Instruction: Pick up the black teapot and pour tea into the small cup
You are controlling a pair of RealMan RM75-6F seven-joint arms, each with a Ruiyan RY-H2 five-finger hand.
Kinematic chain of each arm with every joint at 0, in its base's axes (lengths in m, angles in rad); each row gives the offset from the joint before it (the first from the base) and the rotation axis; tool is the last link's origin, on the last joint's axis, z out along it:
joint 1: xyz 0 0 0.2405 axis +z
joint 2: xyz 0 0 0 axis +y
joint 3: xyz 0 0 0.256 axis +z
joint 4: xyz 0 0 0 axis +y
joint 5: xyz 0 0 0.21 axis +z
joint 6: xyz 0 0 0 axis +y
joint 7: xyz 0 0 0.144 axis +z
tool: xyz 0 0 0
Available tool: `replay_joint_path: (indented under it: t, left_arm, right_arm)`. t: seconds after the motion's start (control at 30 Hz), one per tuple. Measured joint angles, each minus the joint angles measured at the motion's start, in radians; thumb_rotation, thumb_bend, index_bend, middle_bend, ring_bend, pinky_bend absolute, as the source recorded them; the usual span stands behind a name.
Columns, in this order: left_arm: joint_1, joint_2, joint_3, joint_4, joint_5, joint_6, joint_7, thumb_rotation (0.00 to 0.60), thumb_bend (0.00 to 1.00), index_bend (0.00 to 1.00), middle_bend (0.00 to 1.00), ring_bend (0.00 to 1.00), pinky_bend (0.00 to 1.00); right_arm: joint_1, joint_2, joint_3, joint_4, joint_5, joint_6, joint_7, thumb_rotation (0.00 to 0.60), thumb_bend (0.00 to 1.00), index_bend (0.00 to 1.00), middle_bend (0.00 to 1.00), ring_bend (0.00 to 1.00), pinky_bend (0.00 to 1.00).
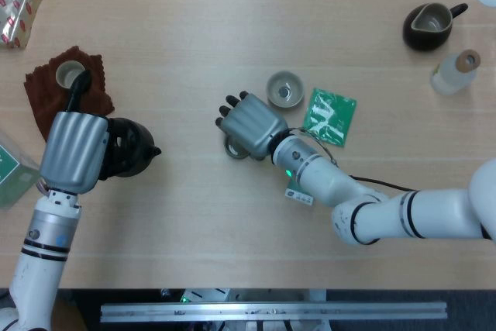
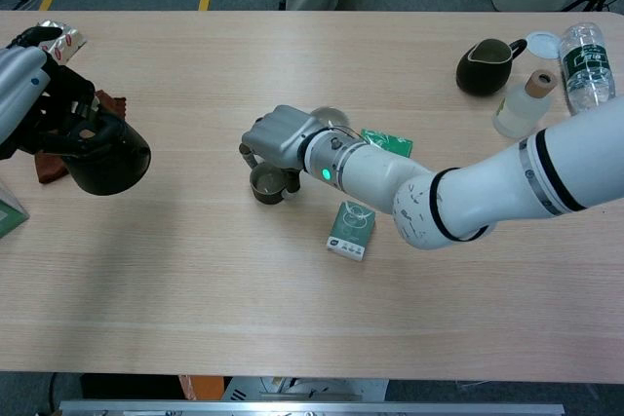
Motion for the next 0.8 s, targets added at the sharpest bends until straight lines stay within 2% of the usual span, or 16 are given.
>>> replay_joint_path:
  t: [0.17, 0.37, 0.6, 0.8]
  left_arm:
    - [0.001, 0.001, 0.000, 0.002, 0.001, 0.000, -0.002, 0.541, 0.30, 0.87, 0.98, 0.77, 0.06]
    - [0.002, -0.001, 0.001, 0.005, 0.002, 0.000, -0.005, 0.546, 0.30, 0.87, 0.98, 0.77, 0.06]
    - [0.001, 0.004, -0.001, 0.003, 0.003, -0.002, -0.009, 0.544, 0.30, 0.87, 0.98, 0.77, 0.06]
    - [-0.002, 0.006, -0.002, 0.008, 0.006, -0.006, -0.011, 0.541, 0.30, 0.87, 0.98, 0.77, 0.06]
  right_arm:
    - [0.004, 0.006, 0.000, 0.003, -0.004, -0.005, 0.019, 0.600, 0.18, 0.25, 0.27, 0.14, 0.22]
    - [0.006, 0.012, -0.001, 0.005, -0.014, -0.006, 0.039, 0.600, 0.18, 0.17, 0.23, 0.13, 0.18]
    - [0.001, 0.038, 0.003, -0.014, -0.035, -0.003, 0.070, 0.600, 0.19, 0.15, 0.21, 0.12, 0.16]
    - [-0.026, 0.135, 0.002, -0.084, -0.084, 0.019, 0.107, 0.600, 0.19, 0.14, 0.21, 0.11, 0.16]
